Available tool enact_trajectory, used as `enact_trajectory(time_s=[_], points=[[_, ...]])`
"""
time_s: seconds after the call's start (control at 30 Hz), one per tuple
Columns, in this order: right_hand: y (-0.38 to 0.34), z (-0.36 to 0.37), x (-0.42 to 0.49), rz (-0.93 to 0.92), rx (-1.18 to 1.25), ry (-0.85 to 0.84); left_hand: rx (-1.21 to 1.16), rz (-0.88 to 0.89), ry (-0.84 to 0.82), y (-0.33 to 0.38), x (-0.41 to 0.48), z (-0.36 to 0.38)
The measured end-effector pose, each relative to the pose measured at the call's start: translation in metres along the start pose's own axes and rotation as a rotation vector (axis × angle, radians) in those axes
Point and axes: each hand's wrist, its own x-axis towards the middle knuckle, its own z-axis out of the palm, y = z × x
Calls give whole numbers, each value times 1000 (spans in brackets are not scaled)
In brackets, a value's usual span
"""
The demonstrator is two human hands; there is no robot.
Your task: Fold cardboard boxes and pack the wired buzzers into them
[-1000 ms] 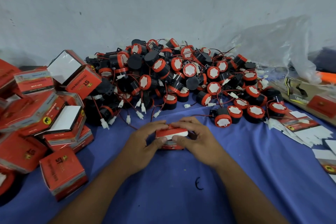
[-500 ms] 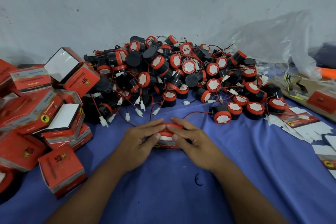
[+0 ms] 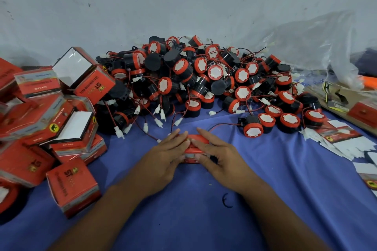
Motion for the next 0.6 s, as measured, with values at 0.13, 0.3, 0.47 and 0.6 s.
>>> enact_trajectory(time_s=[0.13, 0.3, 0.47, 0.6], points=[[-2, 0, -2, 17, -47, -30, -79, -23, 60, 0, -1, 1], [-4, 3, -6, -45, -37, 99, -101, 38, 186, 3, -2, -1], [-12, 2, -11, 26, -33, 5, -87, -60, 159, 12, -11, 6], [-21, -4, -3, 145, 89, 99, -307, -358, 330, 14, -15, -5]])
